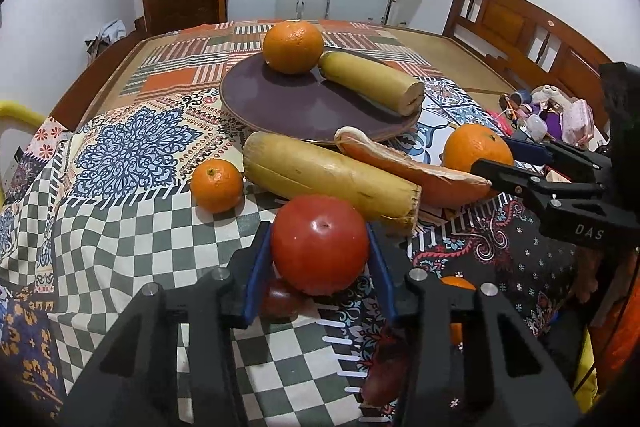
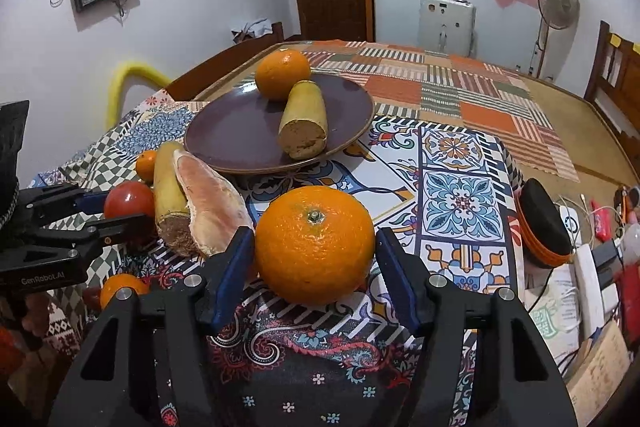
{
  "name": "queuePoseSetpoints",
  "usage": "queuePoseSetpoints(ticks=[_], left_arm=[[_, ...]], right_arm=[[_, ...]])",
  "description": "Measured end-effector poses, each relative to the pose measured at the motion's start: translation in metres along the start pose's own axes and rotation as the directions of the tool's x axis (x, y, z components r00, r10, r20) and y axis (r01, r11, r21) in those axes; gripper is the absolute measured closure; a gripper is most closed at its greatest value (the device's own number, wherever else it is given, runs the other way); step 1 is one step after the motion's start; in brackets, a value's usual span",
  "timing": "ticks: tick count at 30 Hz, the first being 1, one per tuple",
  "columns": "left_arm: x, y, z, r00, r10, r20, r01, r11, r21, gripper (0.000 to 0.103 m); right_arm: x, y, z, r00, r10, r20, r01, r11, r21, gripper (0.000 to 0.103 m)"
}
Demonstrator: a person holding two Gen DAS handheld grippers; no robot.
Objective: Organize fruits
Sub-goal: 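Grasp the red tomato with left gripper while right grasps another large orange, then carry the tomato onto the plate with left while right places the orange beside it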
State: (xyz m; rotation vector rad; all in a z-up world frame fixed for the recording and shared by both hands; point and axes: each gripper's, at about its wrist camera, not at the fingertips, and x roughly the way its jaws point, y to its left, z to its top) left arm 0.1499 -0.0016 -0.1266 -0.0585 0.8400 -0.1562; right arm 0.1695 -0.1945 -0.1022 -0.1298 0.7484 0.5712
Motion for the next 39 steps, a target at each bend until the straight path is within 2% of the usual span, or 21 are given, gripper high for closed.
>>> queuePoseSetpoints(ticks=[12,23,32,39], left_arm=[[-0.032,0.008,0.016,0.996,0.019,0.088,-0.018,1.0,-0.019,0.058],[-0.059,0.012,0.048,0.98,0.05,0.191,-0.049,0.999,-0.01,0.058],[-0.06,0.017,0.072,0.97,0.058,0.236,-0.054,0.998,-0.023,0.058],[-0.049,0.027,0.086,0.968,0.071,0.243,-0.067,0.997,-0.024,0.058]], right_arm=[[-0.016,-0.01,0.012,0.999,-0.01,0.05,0.009,1.0,0.021,0.045],[-0.028,-0.004,0.041,0.991,0.002,0.136,-0.003,1.0,0.005,0.045],[-0.023,0.006,0.063,0.983,0.02,0.185,-0.016,1.0,-0.022,0.045],[-0.004,0.011,0.078,0.983,0.043,0.179,-0.035,0.998,-0.05,0.045]])
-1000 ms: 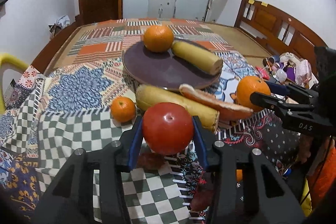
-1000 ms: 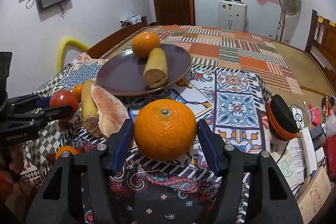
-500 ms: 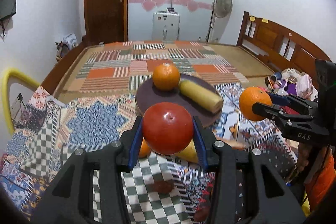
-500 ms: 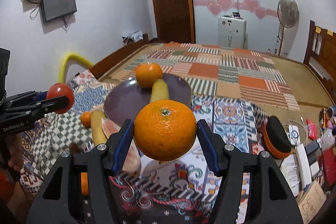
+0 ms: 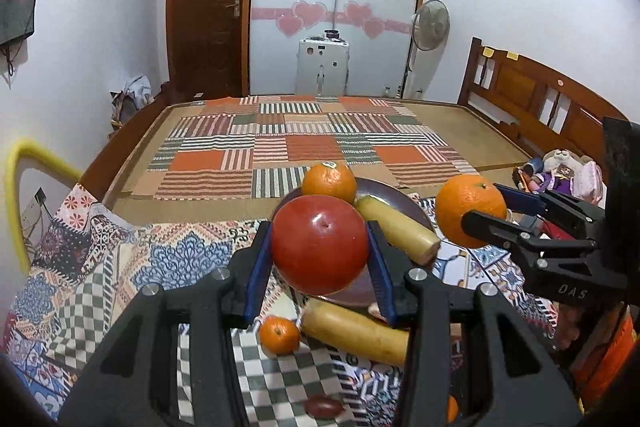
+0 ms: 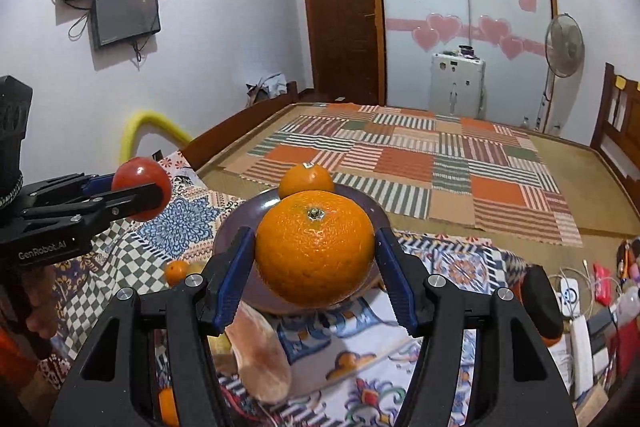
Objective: Organize fruits
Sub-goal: 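Carry the tomato onto the plate with left while right places the orange beside it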
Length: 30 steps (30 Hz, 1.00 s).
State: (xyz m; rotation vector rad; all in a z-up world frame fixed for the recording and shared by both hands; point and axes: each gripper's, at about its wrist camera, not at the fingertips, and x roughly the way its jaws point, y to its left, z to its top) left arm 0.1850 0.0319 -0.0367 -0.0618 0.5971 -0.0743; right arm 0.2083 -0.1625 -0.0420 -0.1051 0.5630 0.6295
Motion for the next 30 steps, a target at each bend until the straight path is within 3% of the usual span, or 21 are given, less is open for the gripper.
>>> queuePoseSetpoints(ticks=[17,30], left_arm=[[0.06,0.026,0.004,0.995,0.04,-0.095,-0.041,0.999,-0.017,0.058],[0.089,0.038,0.002,0.988,0.027,-0.151,-0.034,0.999,-0.043,0.058]], right_arm=[[0.057,0.018,0.017,0.997,0.017,-0.078,-0.025,0.995,-0.099,0.045],[0.092,0.021,0.011,0.976,0.046,-0.214,-0.068,0.993,-0.098,0.045]])
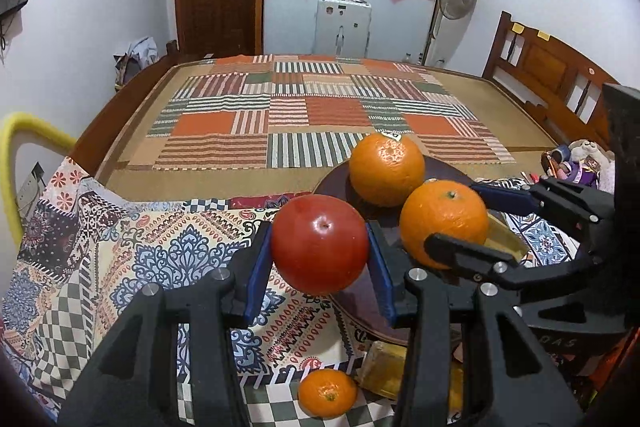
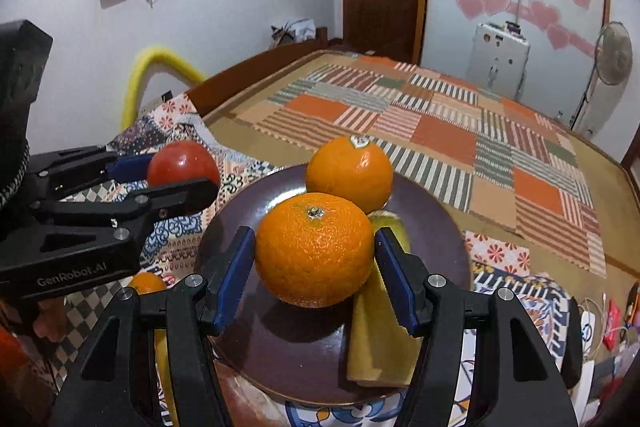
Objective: Organize fruits
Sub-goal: 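Carry the tomato onto the plate with left while right places the orange beside it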
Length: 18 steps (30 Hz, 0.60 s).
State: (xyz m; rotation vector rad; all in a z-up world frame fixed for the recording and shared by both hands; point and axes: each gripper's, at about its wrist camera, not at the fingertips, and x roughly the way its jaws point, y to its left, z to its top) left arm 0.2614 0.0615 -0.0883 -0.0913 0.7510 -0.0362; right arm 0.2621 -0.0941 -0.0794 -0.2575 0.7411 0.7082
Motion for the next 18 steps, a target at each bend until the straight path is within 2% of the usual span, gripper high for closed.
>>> queuePoseSetpoints(ticks=[10,18], left_arm=[[0.014,-0.005,0.001,0.999,-0.014,-0.045,0.015,1.0,0.016,0.058],[0.024,-0.008,0.003,0.996,-0.033,-0.078,0.035,0.999,0.021,0.058]], right_arm=[[0.006,0.001,0.002,0.999,0.02,-0.031,-0.02,1.0,-0.001,0.043],[-0.012,-0.006,0.003,1.0,-0.006,0.007,0.005,1.0,0.004,0.041]])
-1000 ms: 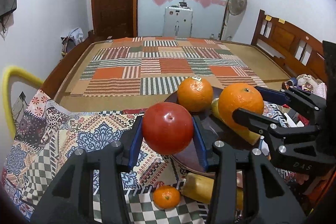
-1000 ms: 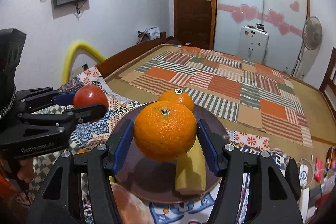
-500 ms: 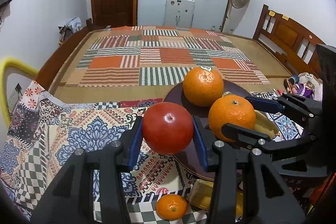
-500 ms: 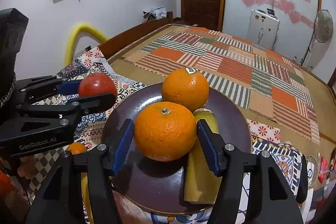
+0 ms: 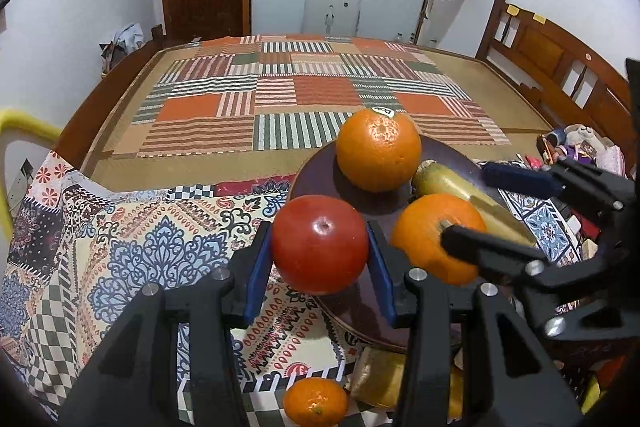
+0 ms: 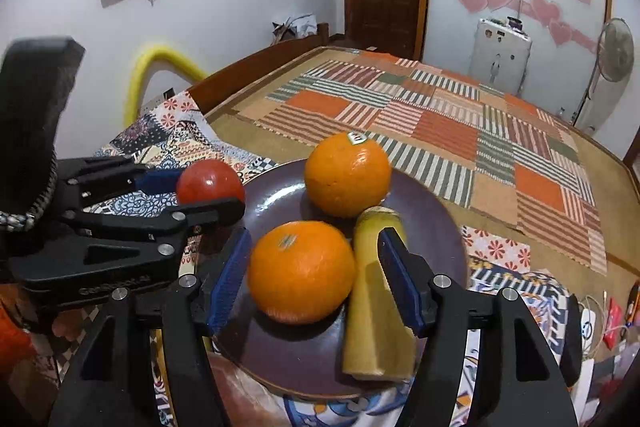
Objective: Organize fruits
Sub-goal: 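Carry the tomato onto the plate with left while right places the orange beside it, then release and move left gripper to a small mandarin while right approaches the pink slice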
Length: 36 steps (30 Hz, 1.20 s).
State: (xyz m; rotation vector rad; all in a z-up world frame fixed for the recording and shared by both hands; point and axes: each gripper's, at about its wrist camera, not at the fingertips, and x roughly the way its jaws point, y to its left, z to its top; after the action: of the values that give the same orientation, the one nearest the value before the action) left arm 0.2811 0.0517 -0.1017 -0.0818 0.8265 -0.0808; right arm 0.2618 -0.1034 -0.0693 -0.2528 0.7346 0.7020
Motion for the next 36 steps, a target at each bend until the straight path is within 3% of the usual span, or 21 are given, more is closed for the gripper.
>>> queuePoseSetpoints(ticks=[14,19,22,32,36], left_arm=[[0.014,-0.012,-0.001,0.998,-0.012,-0.067,0.014,1.0,0.027,0.056],[0.008,-0.012,-0.002,0.999,0.013,-0.052,-0.011,0.999,0.031,0.043],[0.0,-0.01,-0.003,0.999,0.001,-0.036,-0.001,1.0,0.013,0.036],[-0.061,-0.014,-0.016,0.999,0.013,0.049,-0.014,0.999,0.033,0.033],[-0.085,-0.021,-0.028,0.997,0.023,0.074,-0.027,0.998,0.055,0.027]], right_arm=[[-0.028,-0.014,-0.016,0.996,-0.069,0.064,0.068,0.998,0.017,0.041],[-0.038,-0.013,-0.023,0.994,-0.067,0.084,0.066,0.998,0.021,0.041],[-0.045,-0.011,-0.027,0.993,-0.073,0.095,0.071,0.997,0.019,0.041],[-0.074,-0.004,-0.049,0.99,-0.059,0.126,0.055,0.998,0.031,0.04],[-0.076,-0.001,-0.062,0.992,-0.047,0.117,0.041,0.998,0.049,0.034]])
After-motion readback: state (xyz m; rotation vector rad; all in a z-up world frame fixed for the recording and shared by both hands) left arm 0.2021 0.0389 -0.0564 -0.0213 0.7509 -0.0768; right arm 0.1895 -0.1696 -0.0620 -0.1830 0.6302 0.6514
